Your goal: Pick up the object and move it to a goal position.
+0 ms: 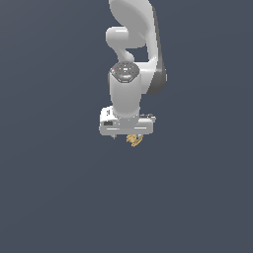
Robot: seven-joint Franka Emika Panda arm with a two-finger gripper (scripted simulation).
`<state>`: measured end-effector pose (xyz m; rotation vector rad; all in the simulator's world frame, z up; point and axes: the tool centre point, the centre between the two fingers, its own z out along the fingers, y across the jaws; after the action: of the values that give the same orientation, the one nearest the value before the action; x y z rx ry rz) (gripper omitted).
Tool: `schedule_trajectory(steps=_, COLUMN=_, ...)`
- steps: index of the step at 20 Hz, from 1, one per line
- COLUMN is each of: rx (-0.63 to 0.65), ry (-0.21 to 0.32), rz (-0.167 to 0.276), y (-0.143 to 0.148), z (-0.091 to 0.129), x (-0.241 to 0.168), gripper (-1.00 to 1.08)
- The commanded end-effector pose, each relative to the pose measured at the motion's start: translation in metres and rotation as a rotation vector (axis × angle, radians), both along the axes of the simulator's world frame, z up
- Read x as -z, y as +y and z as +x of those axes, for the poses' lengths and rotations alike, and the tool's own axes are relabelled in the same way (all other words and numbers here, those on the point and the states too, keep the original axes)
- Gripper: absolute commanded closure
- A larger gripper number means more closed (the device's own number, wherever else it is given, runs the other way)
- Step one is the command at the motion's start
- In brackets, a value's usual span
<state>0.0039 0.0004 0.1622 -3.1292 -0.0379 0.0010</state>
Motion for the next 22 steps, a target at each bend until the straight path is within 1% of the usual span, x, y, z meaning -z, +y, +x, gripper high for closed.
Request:
schedule_trajectory(steps=1, rx=0.000, ry=0.000, rz=0.000, y=0.000, z=0.000, x=0.000, gripper=-0.92)
schedule_trajectory(steps=4, rx=0.013, ry=0.003, rz=-0.001, y=-0.005, z=-0.001, x=0.001, gripper=-0.92)
schedule_trajectory(steps=11, rx=0.075, ry=0.018, rz=-0.006, y=-0.034, z=-0.007, x=0.008, gripper=-0.92)
schedule_trajectory(steps=17, rx=0.076, ry=0.018, rz=-0.006, y=-0.033, z=-0.007, x=0.008, gripper=-0.92)
schedule_trajectory(steps=22, rx=0.107, ry=0.018, rz=-0.007, y=-0.029, z=-0.010, x=0.009, gripper=-0.92)
